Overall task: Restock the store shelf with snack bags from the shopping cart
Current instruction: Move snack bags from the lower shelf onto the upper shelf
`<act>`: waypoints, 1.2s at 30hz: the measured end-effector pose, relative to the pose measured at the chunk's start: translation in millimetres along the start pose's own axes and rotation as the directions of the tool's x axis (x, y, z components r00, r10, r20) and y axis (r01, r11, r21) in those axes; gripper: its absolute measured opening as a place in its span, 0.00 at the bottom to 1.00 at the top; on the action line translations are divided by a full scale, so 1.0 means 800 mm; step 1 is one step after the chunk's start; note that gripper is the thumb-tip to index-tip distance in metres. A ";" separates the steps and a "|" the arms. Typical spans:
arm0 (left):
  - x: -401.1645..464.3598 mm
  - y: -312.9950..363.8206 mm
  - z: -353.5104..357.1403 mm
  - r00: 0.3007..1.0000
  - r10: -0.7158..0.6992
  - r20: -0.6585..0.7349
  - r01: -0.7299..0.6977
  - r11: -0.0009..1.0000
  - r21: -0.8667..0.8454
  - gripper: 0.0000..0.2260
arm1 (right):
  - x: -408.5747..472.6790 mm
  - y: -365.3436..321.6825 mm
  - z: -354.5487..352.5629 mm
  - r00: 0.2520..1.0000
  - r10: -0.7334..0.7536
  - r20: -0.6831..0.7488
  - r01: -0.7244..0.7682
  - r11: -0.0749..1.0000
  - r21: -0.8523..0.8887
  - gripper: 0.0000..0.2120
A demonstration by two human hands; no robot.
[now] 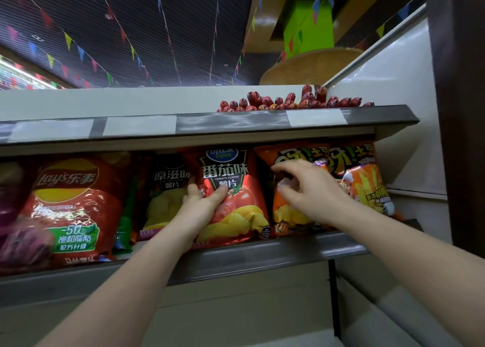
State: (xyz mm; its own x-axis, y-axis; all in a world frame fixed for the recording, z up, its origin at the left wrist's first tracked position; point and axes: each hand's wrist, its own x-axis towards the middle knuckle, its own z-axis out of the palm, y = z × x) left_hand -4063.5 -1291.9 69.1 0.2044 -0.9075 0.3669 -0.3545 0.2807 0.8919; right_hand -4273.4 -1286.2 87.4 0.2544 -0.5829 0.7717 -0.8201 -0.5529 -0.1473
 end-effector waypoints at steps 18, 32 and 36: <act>-0.001 0.010 0.015 0.997 0.011 -0.070 0.003 0.981 0.194 0.41 | -0.034 0.027 0.013 0.948 0.317 0.029 -0.312 0.907 0.283 0.30; -0.136 -0.019 -0.055 0.936 0.079 -0.343 -0.074 0.997 0.027 0.20 | -0.091 -0.126 0.037 0.995 -0.102 -0.007 0.097 0.917 0.386 0.22; -0.190 -0.037 -0.126 0.874 0.048 -0.484 -0.018 0.998 0.067 0.15 | -0.110 -0.196 0.062 0.978 -0.178 0.109 0.090 0.833 0.546 0.20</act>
State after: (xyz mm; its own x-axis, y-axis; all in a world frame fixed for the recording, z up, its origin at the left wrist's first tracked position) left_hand -3991.9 -1130.3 13.7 0.6032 -0.6280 0.4918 -0.4186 0.2756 0.8654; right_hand -4141.7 -1177.6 12.4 0.4506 -0.5369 0.7133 -0.3804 -0.8383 -0.3906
